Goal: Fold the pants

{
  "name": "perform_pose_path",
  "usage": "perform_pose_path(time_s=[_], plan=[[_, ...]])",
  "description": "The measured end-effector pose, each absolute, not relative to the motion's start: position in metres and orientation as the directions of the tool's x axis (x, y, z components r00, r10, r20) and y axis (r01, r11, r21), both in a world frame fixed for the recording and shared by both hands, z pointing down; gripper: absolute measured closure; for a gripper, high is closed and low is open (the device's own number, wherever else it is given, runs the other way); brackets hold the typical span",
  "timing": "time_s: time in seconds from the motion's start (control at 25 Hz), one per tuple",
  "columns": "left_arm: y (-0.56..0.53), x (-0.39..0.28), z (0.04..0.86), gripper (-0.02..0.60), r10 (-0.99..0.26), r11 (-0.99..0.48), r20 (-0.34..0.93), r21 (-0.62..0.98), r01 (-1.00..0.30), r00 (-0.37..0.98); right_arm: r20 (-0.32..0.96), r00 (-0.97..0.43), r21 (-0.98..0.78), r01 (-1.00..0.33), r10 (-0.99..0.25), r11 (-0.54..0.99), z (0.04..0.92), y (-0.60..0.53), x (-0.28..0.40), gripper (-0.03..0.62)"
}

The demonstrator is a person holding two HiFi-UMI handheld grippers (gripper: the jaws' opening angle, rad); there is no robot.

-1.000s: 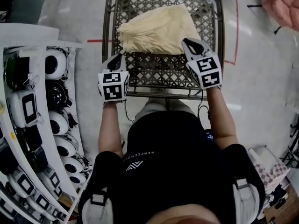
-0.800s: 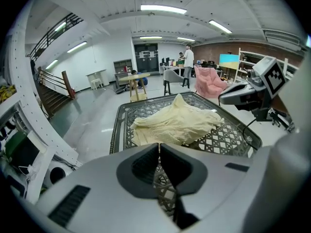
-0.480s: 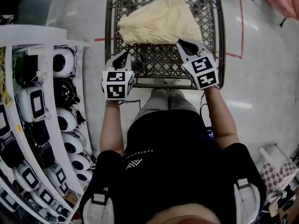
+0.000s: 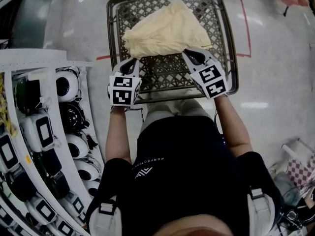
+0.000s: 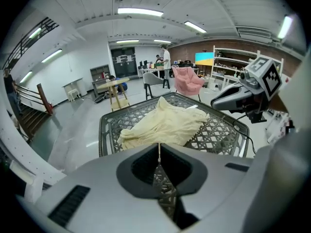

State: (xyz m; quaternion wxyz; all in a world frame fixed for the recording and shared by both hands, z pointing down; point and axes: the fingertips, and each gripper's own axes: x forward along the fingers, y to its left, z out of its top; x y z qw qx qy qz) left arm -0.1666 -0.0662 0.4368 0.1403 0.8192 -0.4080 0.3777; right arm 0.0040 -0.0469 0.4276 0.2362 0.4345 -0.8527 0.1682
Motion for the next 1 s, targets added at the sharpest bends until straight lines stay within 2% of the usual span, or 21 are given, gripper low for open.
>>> perform_pose_path(time_s=[0.24,0.84,0.88,0.96,1.0], plan=[[-0.097,-0.181,0.433,0.560,-0.492,-0.731,0.735,-0.058,-0.679,0.467,0.563,-0.478,-0.106,-0.851,-0.674,0.515,0.429,-0.060,-0.035,0.554],[-0.141,-0.238,0.465,0.557,-0.323,-0.907,0.783,-0.096,-0.410,0.531,0.608,-0.494,-0.196,-0.852,-0.621,0.485,0.466,-0.082,-0.135,0.553],[-0.144,-0.241,0.467,0.550,-0.312,-0.913,0.786,-0.093,-0.397,0.534,0.609,-0.492,-0.199,-0.854,-0.623,0.480,0.468,-0.084,-0.140,0.553],[-0.149,-0.244,0.472,0.476,-0.289,-0.924,0.790,-0.082,-0.374,0.540,0.613,-0.483,-0.202,-0.861,-0.625,0.468,0.472,-0.087,-0.147,0.553],[-0.151,-0.246,0.474,0.468,-0.279,-0.929,0.792,-0.079,-0.362,0.543,0.617,-0.479,-0.202,-0.863,-0.624,0.462,0.475,-0.089,-0.150,0.553]])
